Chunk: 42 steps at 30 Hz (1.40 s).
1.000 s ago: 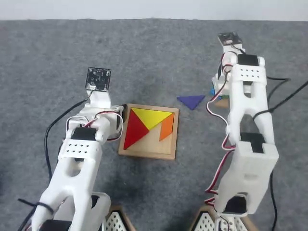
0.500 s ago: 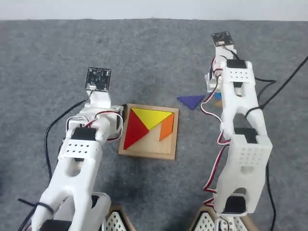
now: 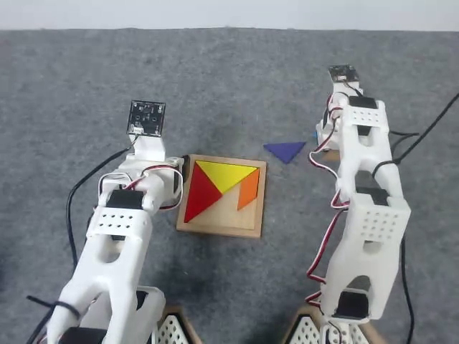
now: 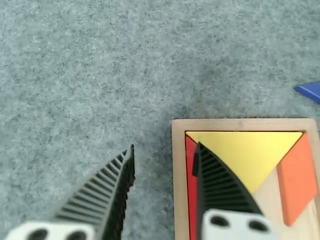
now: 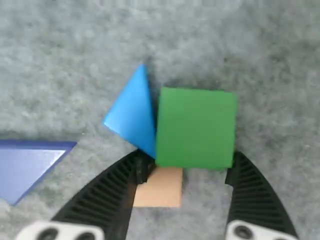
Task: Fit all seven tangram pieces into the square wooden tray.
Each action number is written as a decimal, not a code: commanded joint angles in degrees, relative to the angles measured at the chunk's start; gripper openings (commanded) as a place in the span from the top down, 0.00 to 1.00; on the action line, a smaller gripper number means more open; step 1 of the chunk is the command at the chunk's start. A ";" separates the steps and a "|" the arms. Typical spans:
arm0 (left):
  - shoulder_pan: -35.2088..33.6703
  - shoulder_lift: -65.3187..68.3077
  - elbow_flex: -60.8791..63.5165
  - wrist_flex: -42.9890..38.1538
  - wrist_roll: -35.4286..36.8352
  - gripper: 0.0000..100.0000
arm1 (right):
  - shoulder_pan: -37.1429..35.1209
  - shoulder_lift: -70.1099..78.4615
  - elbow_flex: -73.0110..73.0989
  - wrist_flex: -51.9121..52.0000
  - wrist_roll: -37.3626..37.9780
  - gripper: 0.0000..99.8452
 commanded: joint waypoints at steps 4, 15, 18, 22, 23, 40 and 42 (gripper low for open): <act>-0.09 -2.20 -0.66 -1.41 -0.44 0.81 | 3.82 -0.57 -2.29 2.33 -0.09 0.74; -0.09 -2.20 -0.66 -1.41 -0.44 0.81 | 4.09 -0.31 -2.29 7.96 -0.35 0.89; -0.09 -2.20 -0.66 -1.41 -0.44 0.81 | 4.44 -0.04 -2.20 9.54 -0.62 0.93; -0.09 -2.20 -0.66 -1.41 -0.44 0.81 | 4.44 -0.66 -2.29 12.09 -0.62 0.96; -0.09 -2.20 -0.66 -1.41 -0.44 0.81 | 4.35 -0.92 -2.29 12.79 -0.62 0.99; -0.09 -2.20 -0.75 -1.41 -0.44 0.81 | 2.86 -9.98 1.76 24.13 -3.34 0.79; -0.09 -2.20 -0.75 -1.41 -0.44 0.81 | 2.77 -9.71 4.84 21.49 -4.13 0.78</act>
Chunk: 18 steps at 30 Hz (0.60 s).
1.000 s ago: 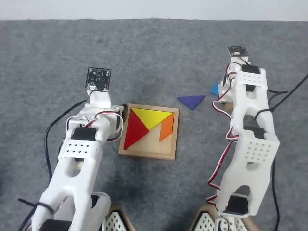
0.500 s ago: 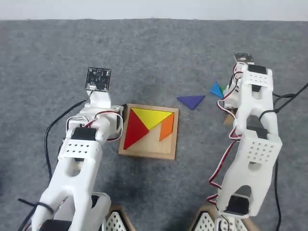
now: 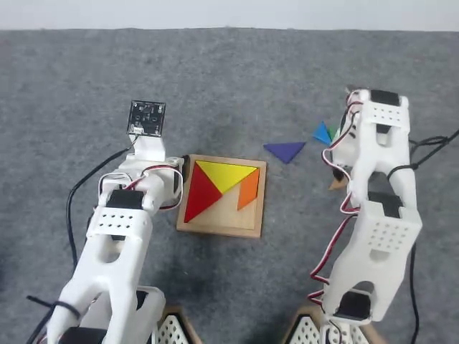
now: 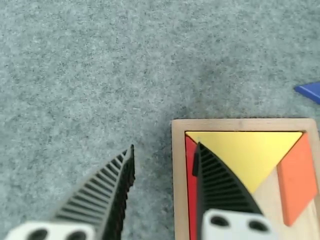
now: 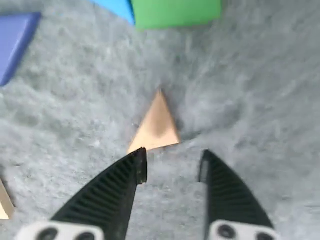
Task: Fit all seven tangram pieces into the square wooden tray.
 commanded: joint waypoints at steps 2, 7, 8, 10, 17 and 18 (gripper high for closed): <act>-0.09 -2.20 -0.75 -1.41 -0.44 0.81 | -0.48 -2.77 5.19 -6.37 -2.73 0.78; -0.09 -2.20 -0.75 -1.41 -0.44 0.81 | -1.01 -2.68 9.05 -12.44 -10.29 0.78; -0.09 -2.20 -0.75 -1.41 -0.44 0.81 | -1.10 -2.68 9.05 -13.14 -12.75 0.78; -0.09 -2.20 -0.75 -1.41 -0.44 0.81 | -1.10 -2.68 8.88 -14.11 -17.85 0.78; -0.09 -2.20 -0.75 -1.41 -0.44 0.81 | -4.26 -2.68 8.79 -14.02 -24.62 0.78; -0.09 -2.20 -0.75 -1.41 -0.44 0.81 | -5.23 -2.68 8.79 -14.02 -23.56 0.78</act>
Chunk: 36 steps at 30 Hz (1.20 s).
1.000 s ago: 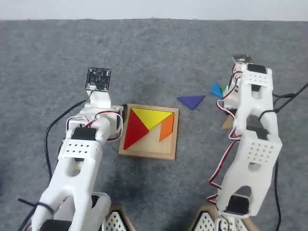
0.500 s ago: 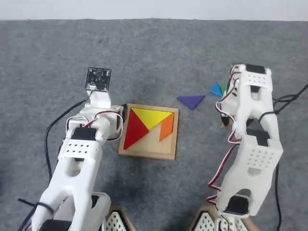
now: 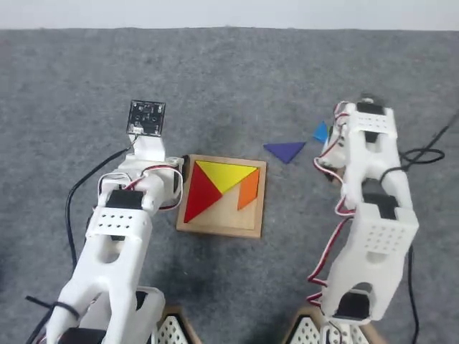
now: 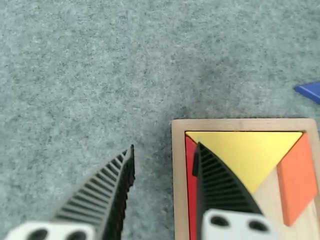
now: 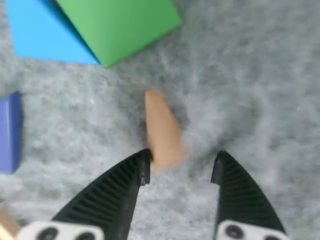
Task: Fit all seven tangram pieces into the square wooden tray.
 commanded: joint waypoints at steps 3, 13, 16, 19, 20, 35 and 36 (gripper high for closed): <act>-0.18 -2.20 -0.75 -1.41 -0.44 0.81 | -5.05 -1.36 -0.26 -1.01 2.02 0.78; -0.18 -2.20 -0.75 -1.32 -0.44 0.81 | -1.89 -1.80 -0.26 -2.77 2.37 1.00; -0.18 -2.20 -0.75 -1.32 -0.44 0.81 | 0.04 -2.59 -0.35 -2.33 2.37 0.97; -0.18 -2.20 -0.75 -1.32 -0.44 0.81 | 1.10 -4.00 -0.26 -2.59 2.11 0.94; -0.18 -2.20 -0.75 -1.32 -0.44 0.81 | 1.19 -4.44 -0.26 -2.59 2.02 0.93; -0.18 -2.20 -0.75 -1.32 -0.44 0.81 | 1.10 -1.98 -6.42 -7.43 -2.02 0.82; -0.18 -2.20 -0.75 -1.32 -0.44 0.81 | 1.19 -0.75 -6.95 -7.52 -2.02 0.82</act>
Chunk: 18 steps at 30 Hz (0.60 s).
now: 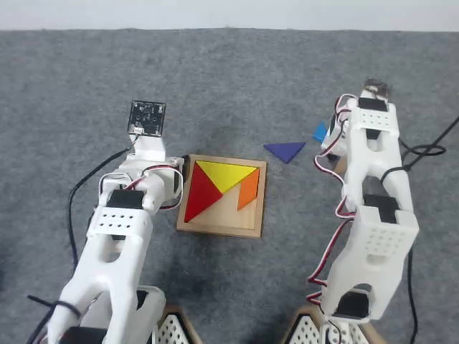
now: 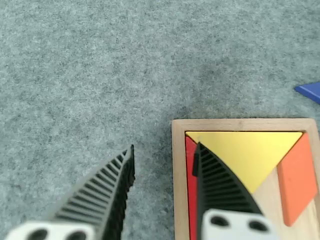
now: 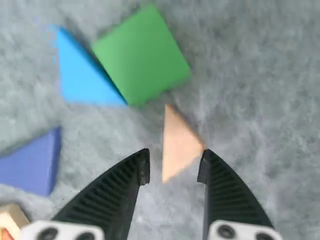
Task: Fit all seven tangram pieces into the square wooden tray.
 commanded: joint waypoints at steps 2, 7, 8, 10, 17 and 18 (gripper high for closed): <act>-0.18 -2.20 -0.75 -1.32 -0.44 0.81 | 0.84 2.86 -4.48 -1.63 -0.79 0.82; -0.18 -2.20 -0.75 -1.32 -0.44 0.81 | 0.92 6.55 -7.12 4.09 -0.62 0.82; -0.18 -2.20 -0.75 -1.32 -0.44 0.81 | 0.84 6.99 -7.56 4.79 -0.53 0.82; -0.18 -2.20 -0.75 -1.32 -0.44 0.81 | 0.84 7.43 -7.82 5.14 -0.53 0.85; -0.18 -2.20 -0.75 -1.23 -0.44 0.81 | 0.92 6.99 -7.91 5.05 -0.26 0.96; -0.18 -2.20 -0.75 -1.23 -0.44 0.81 | 0.92 6.99 -8.09 5.05 0.44 0.98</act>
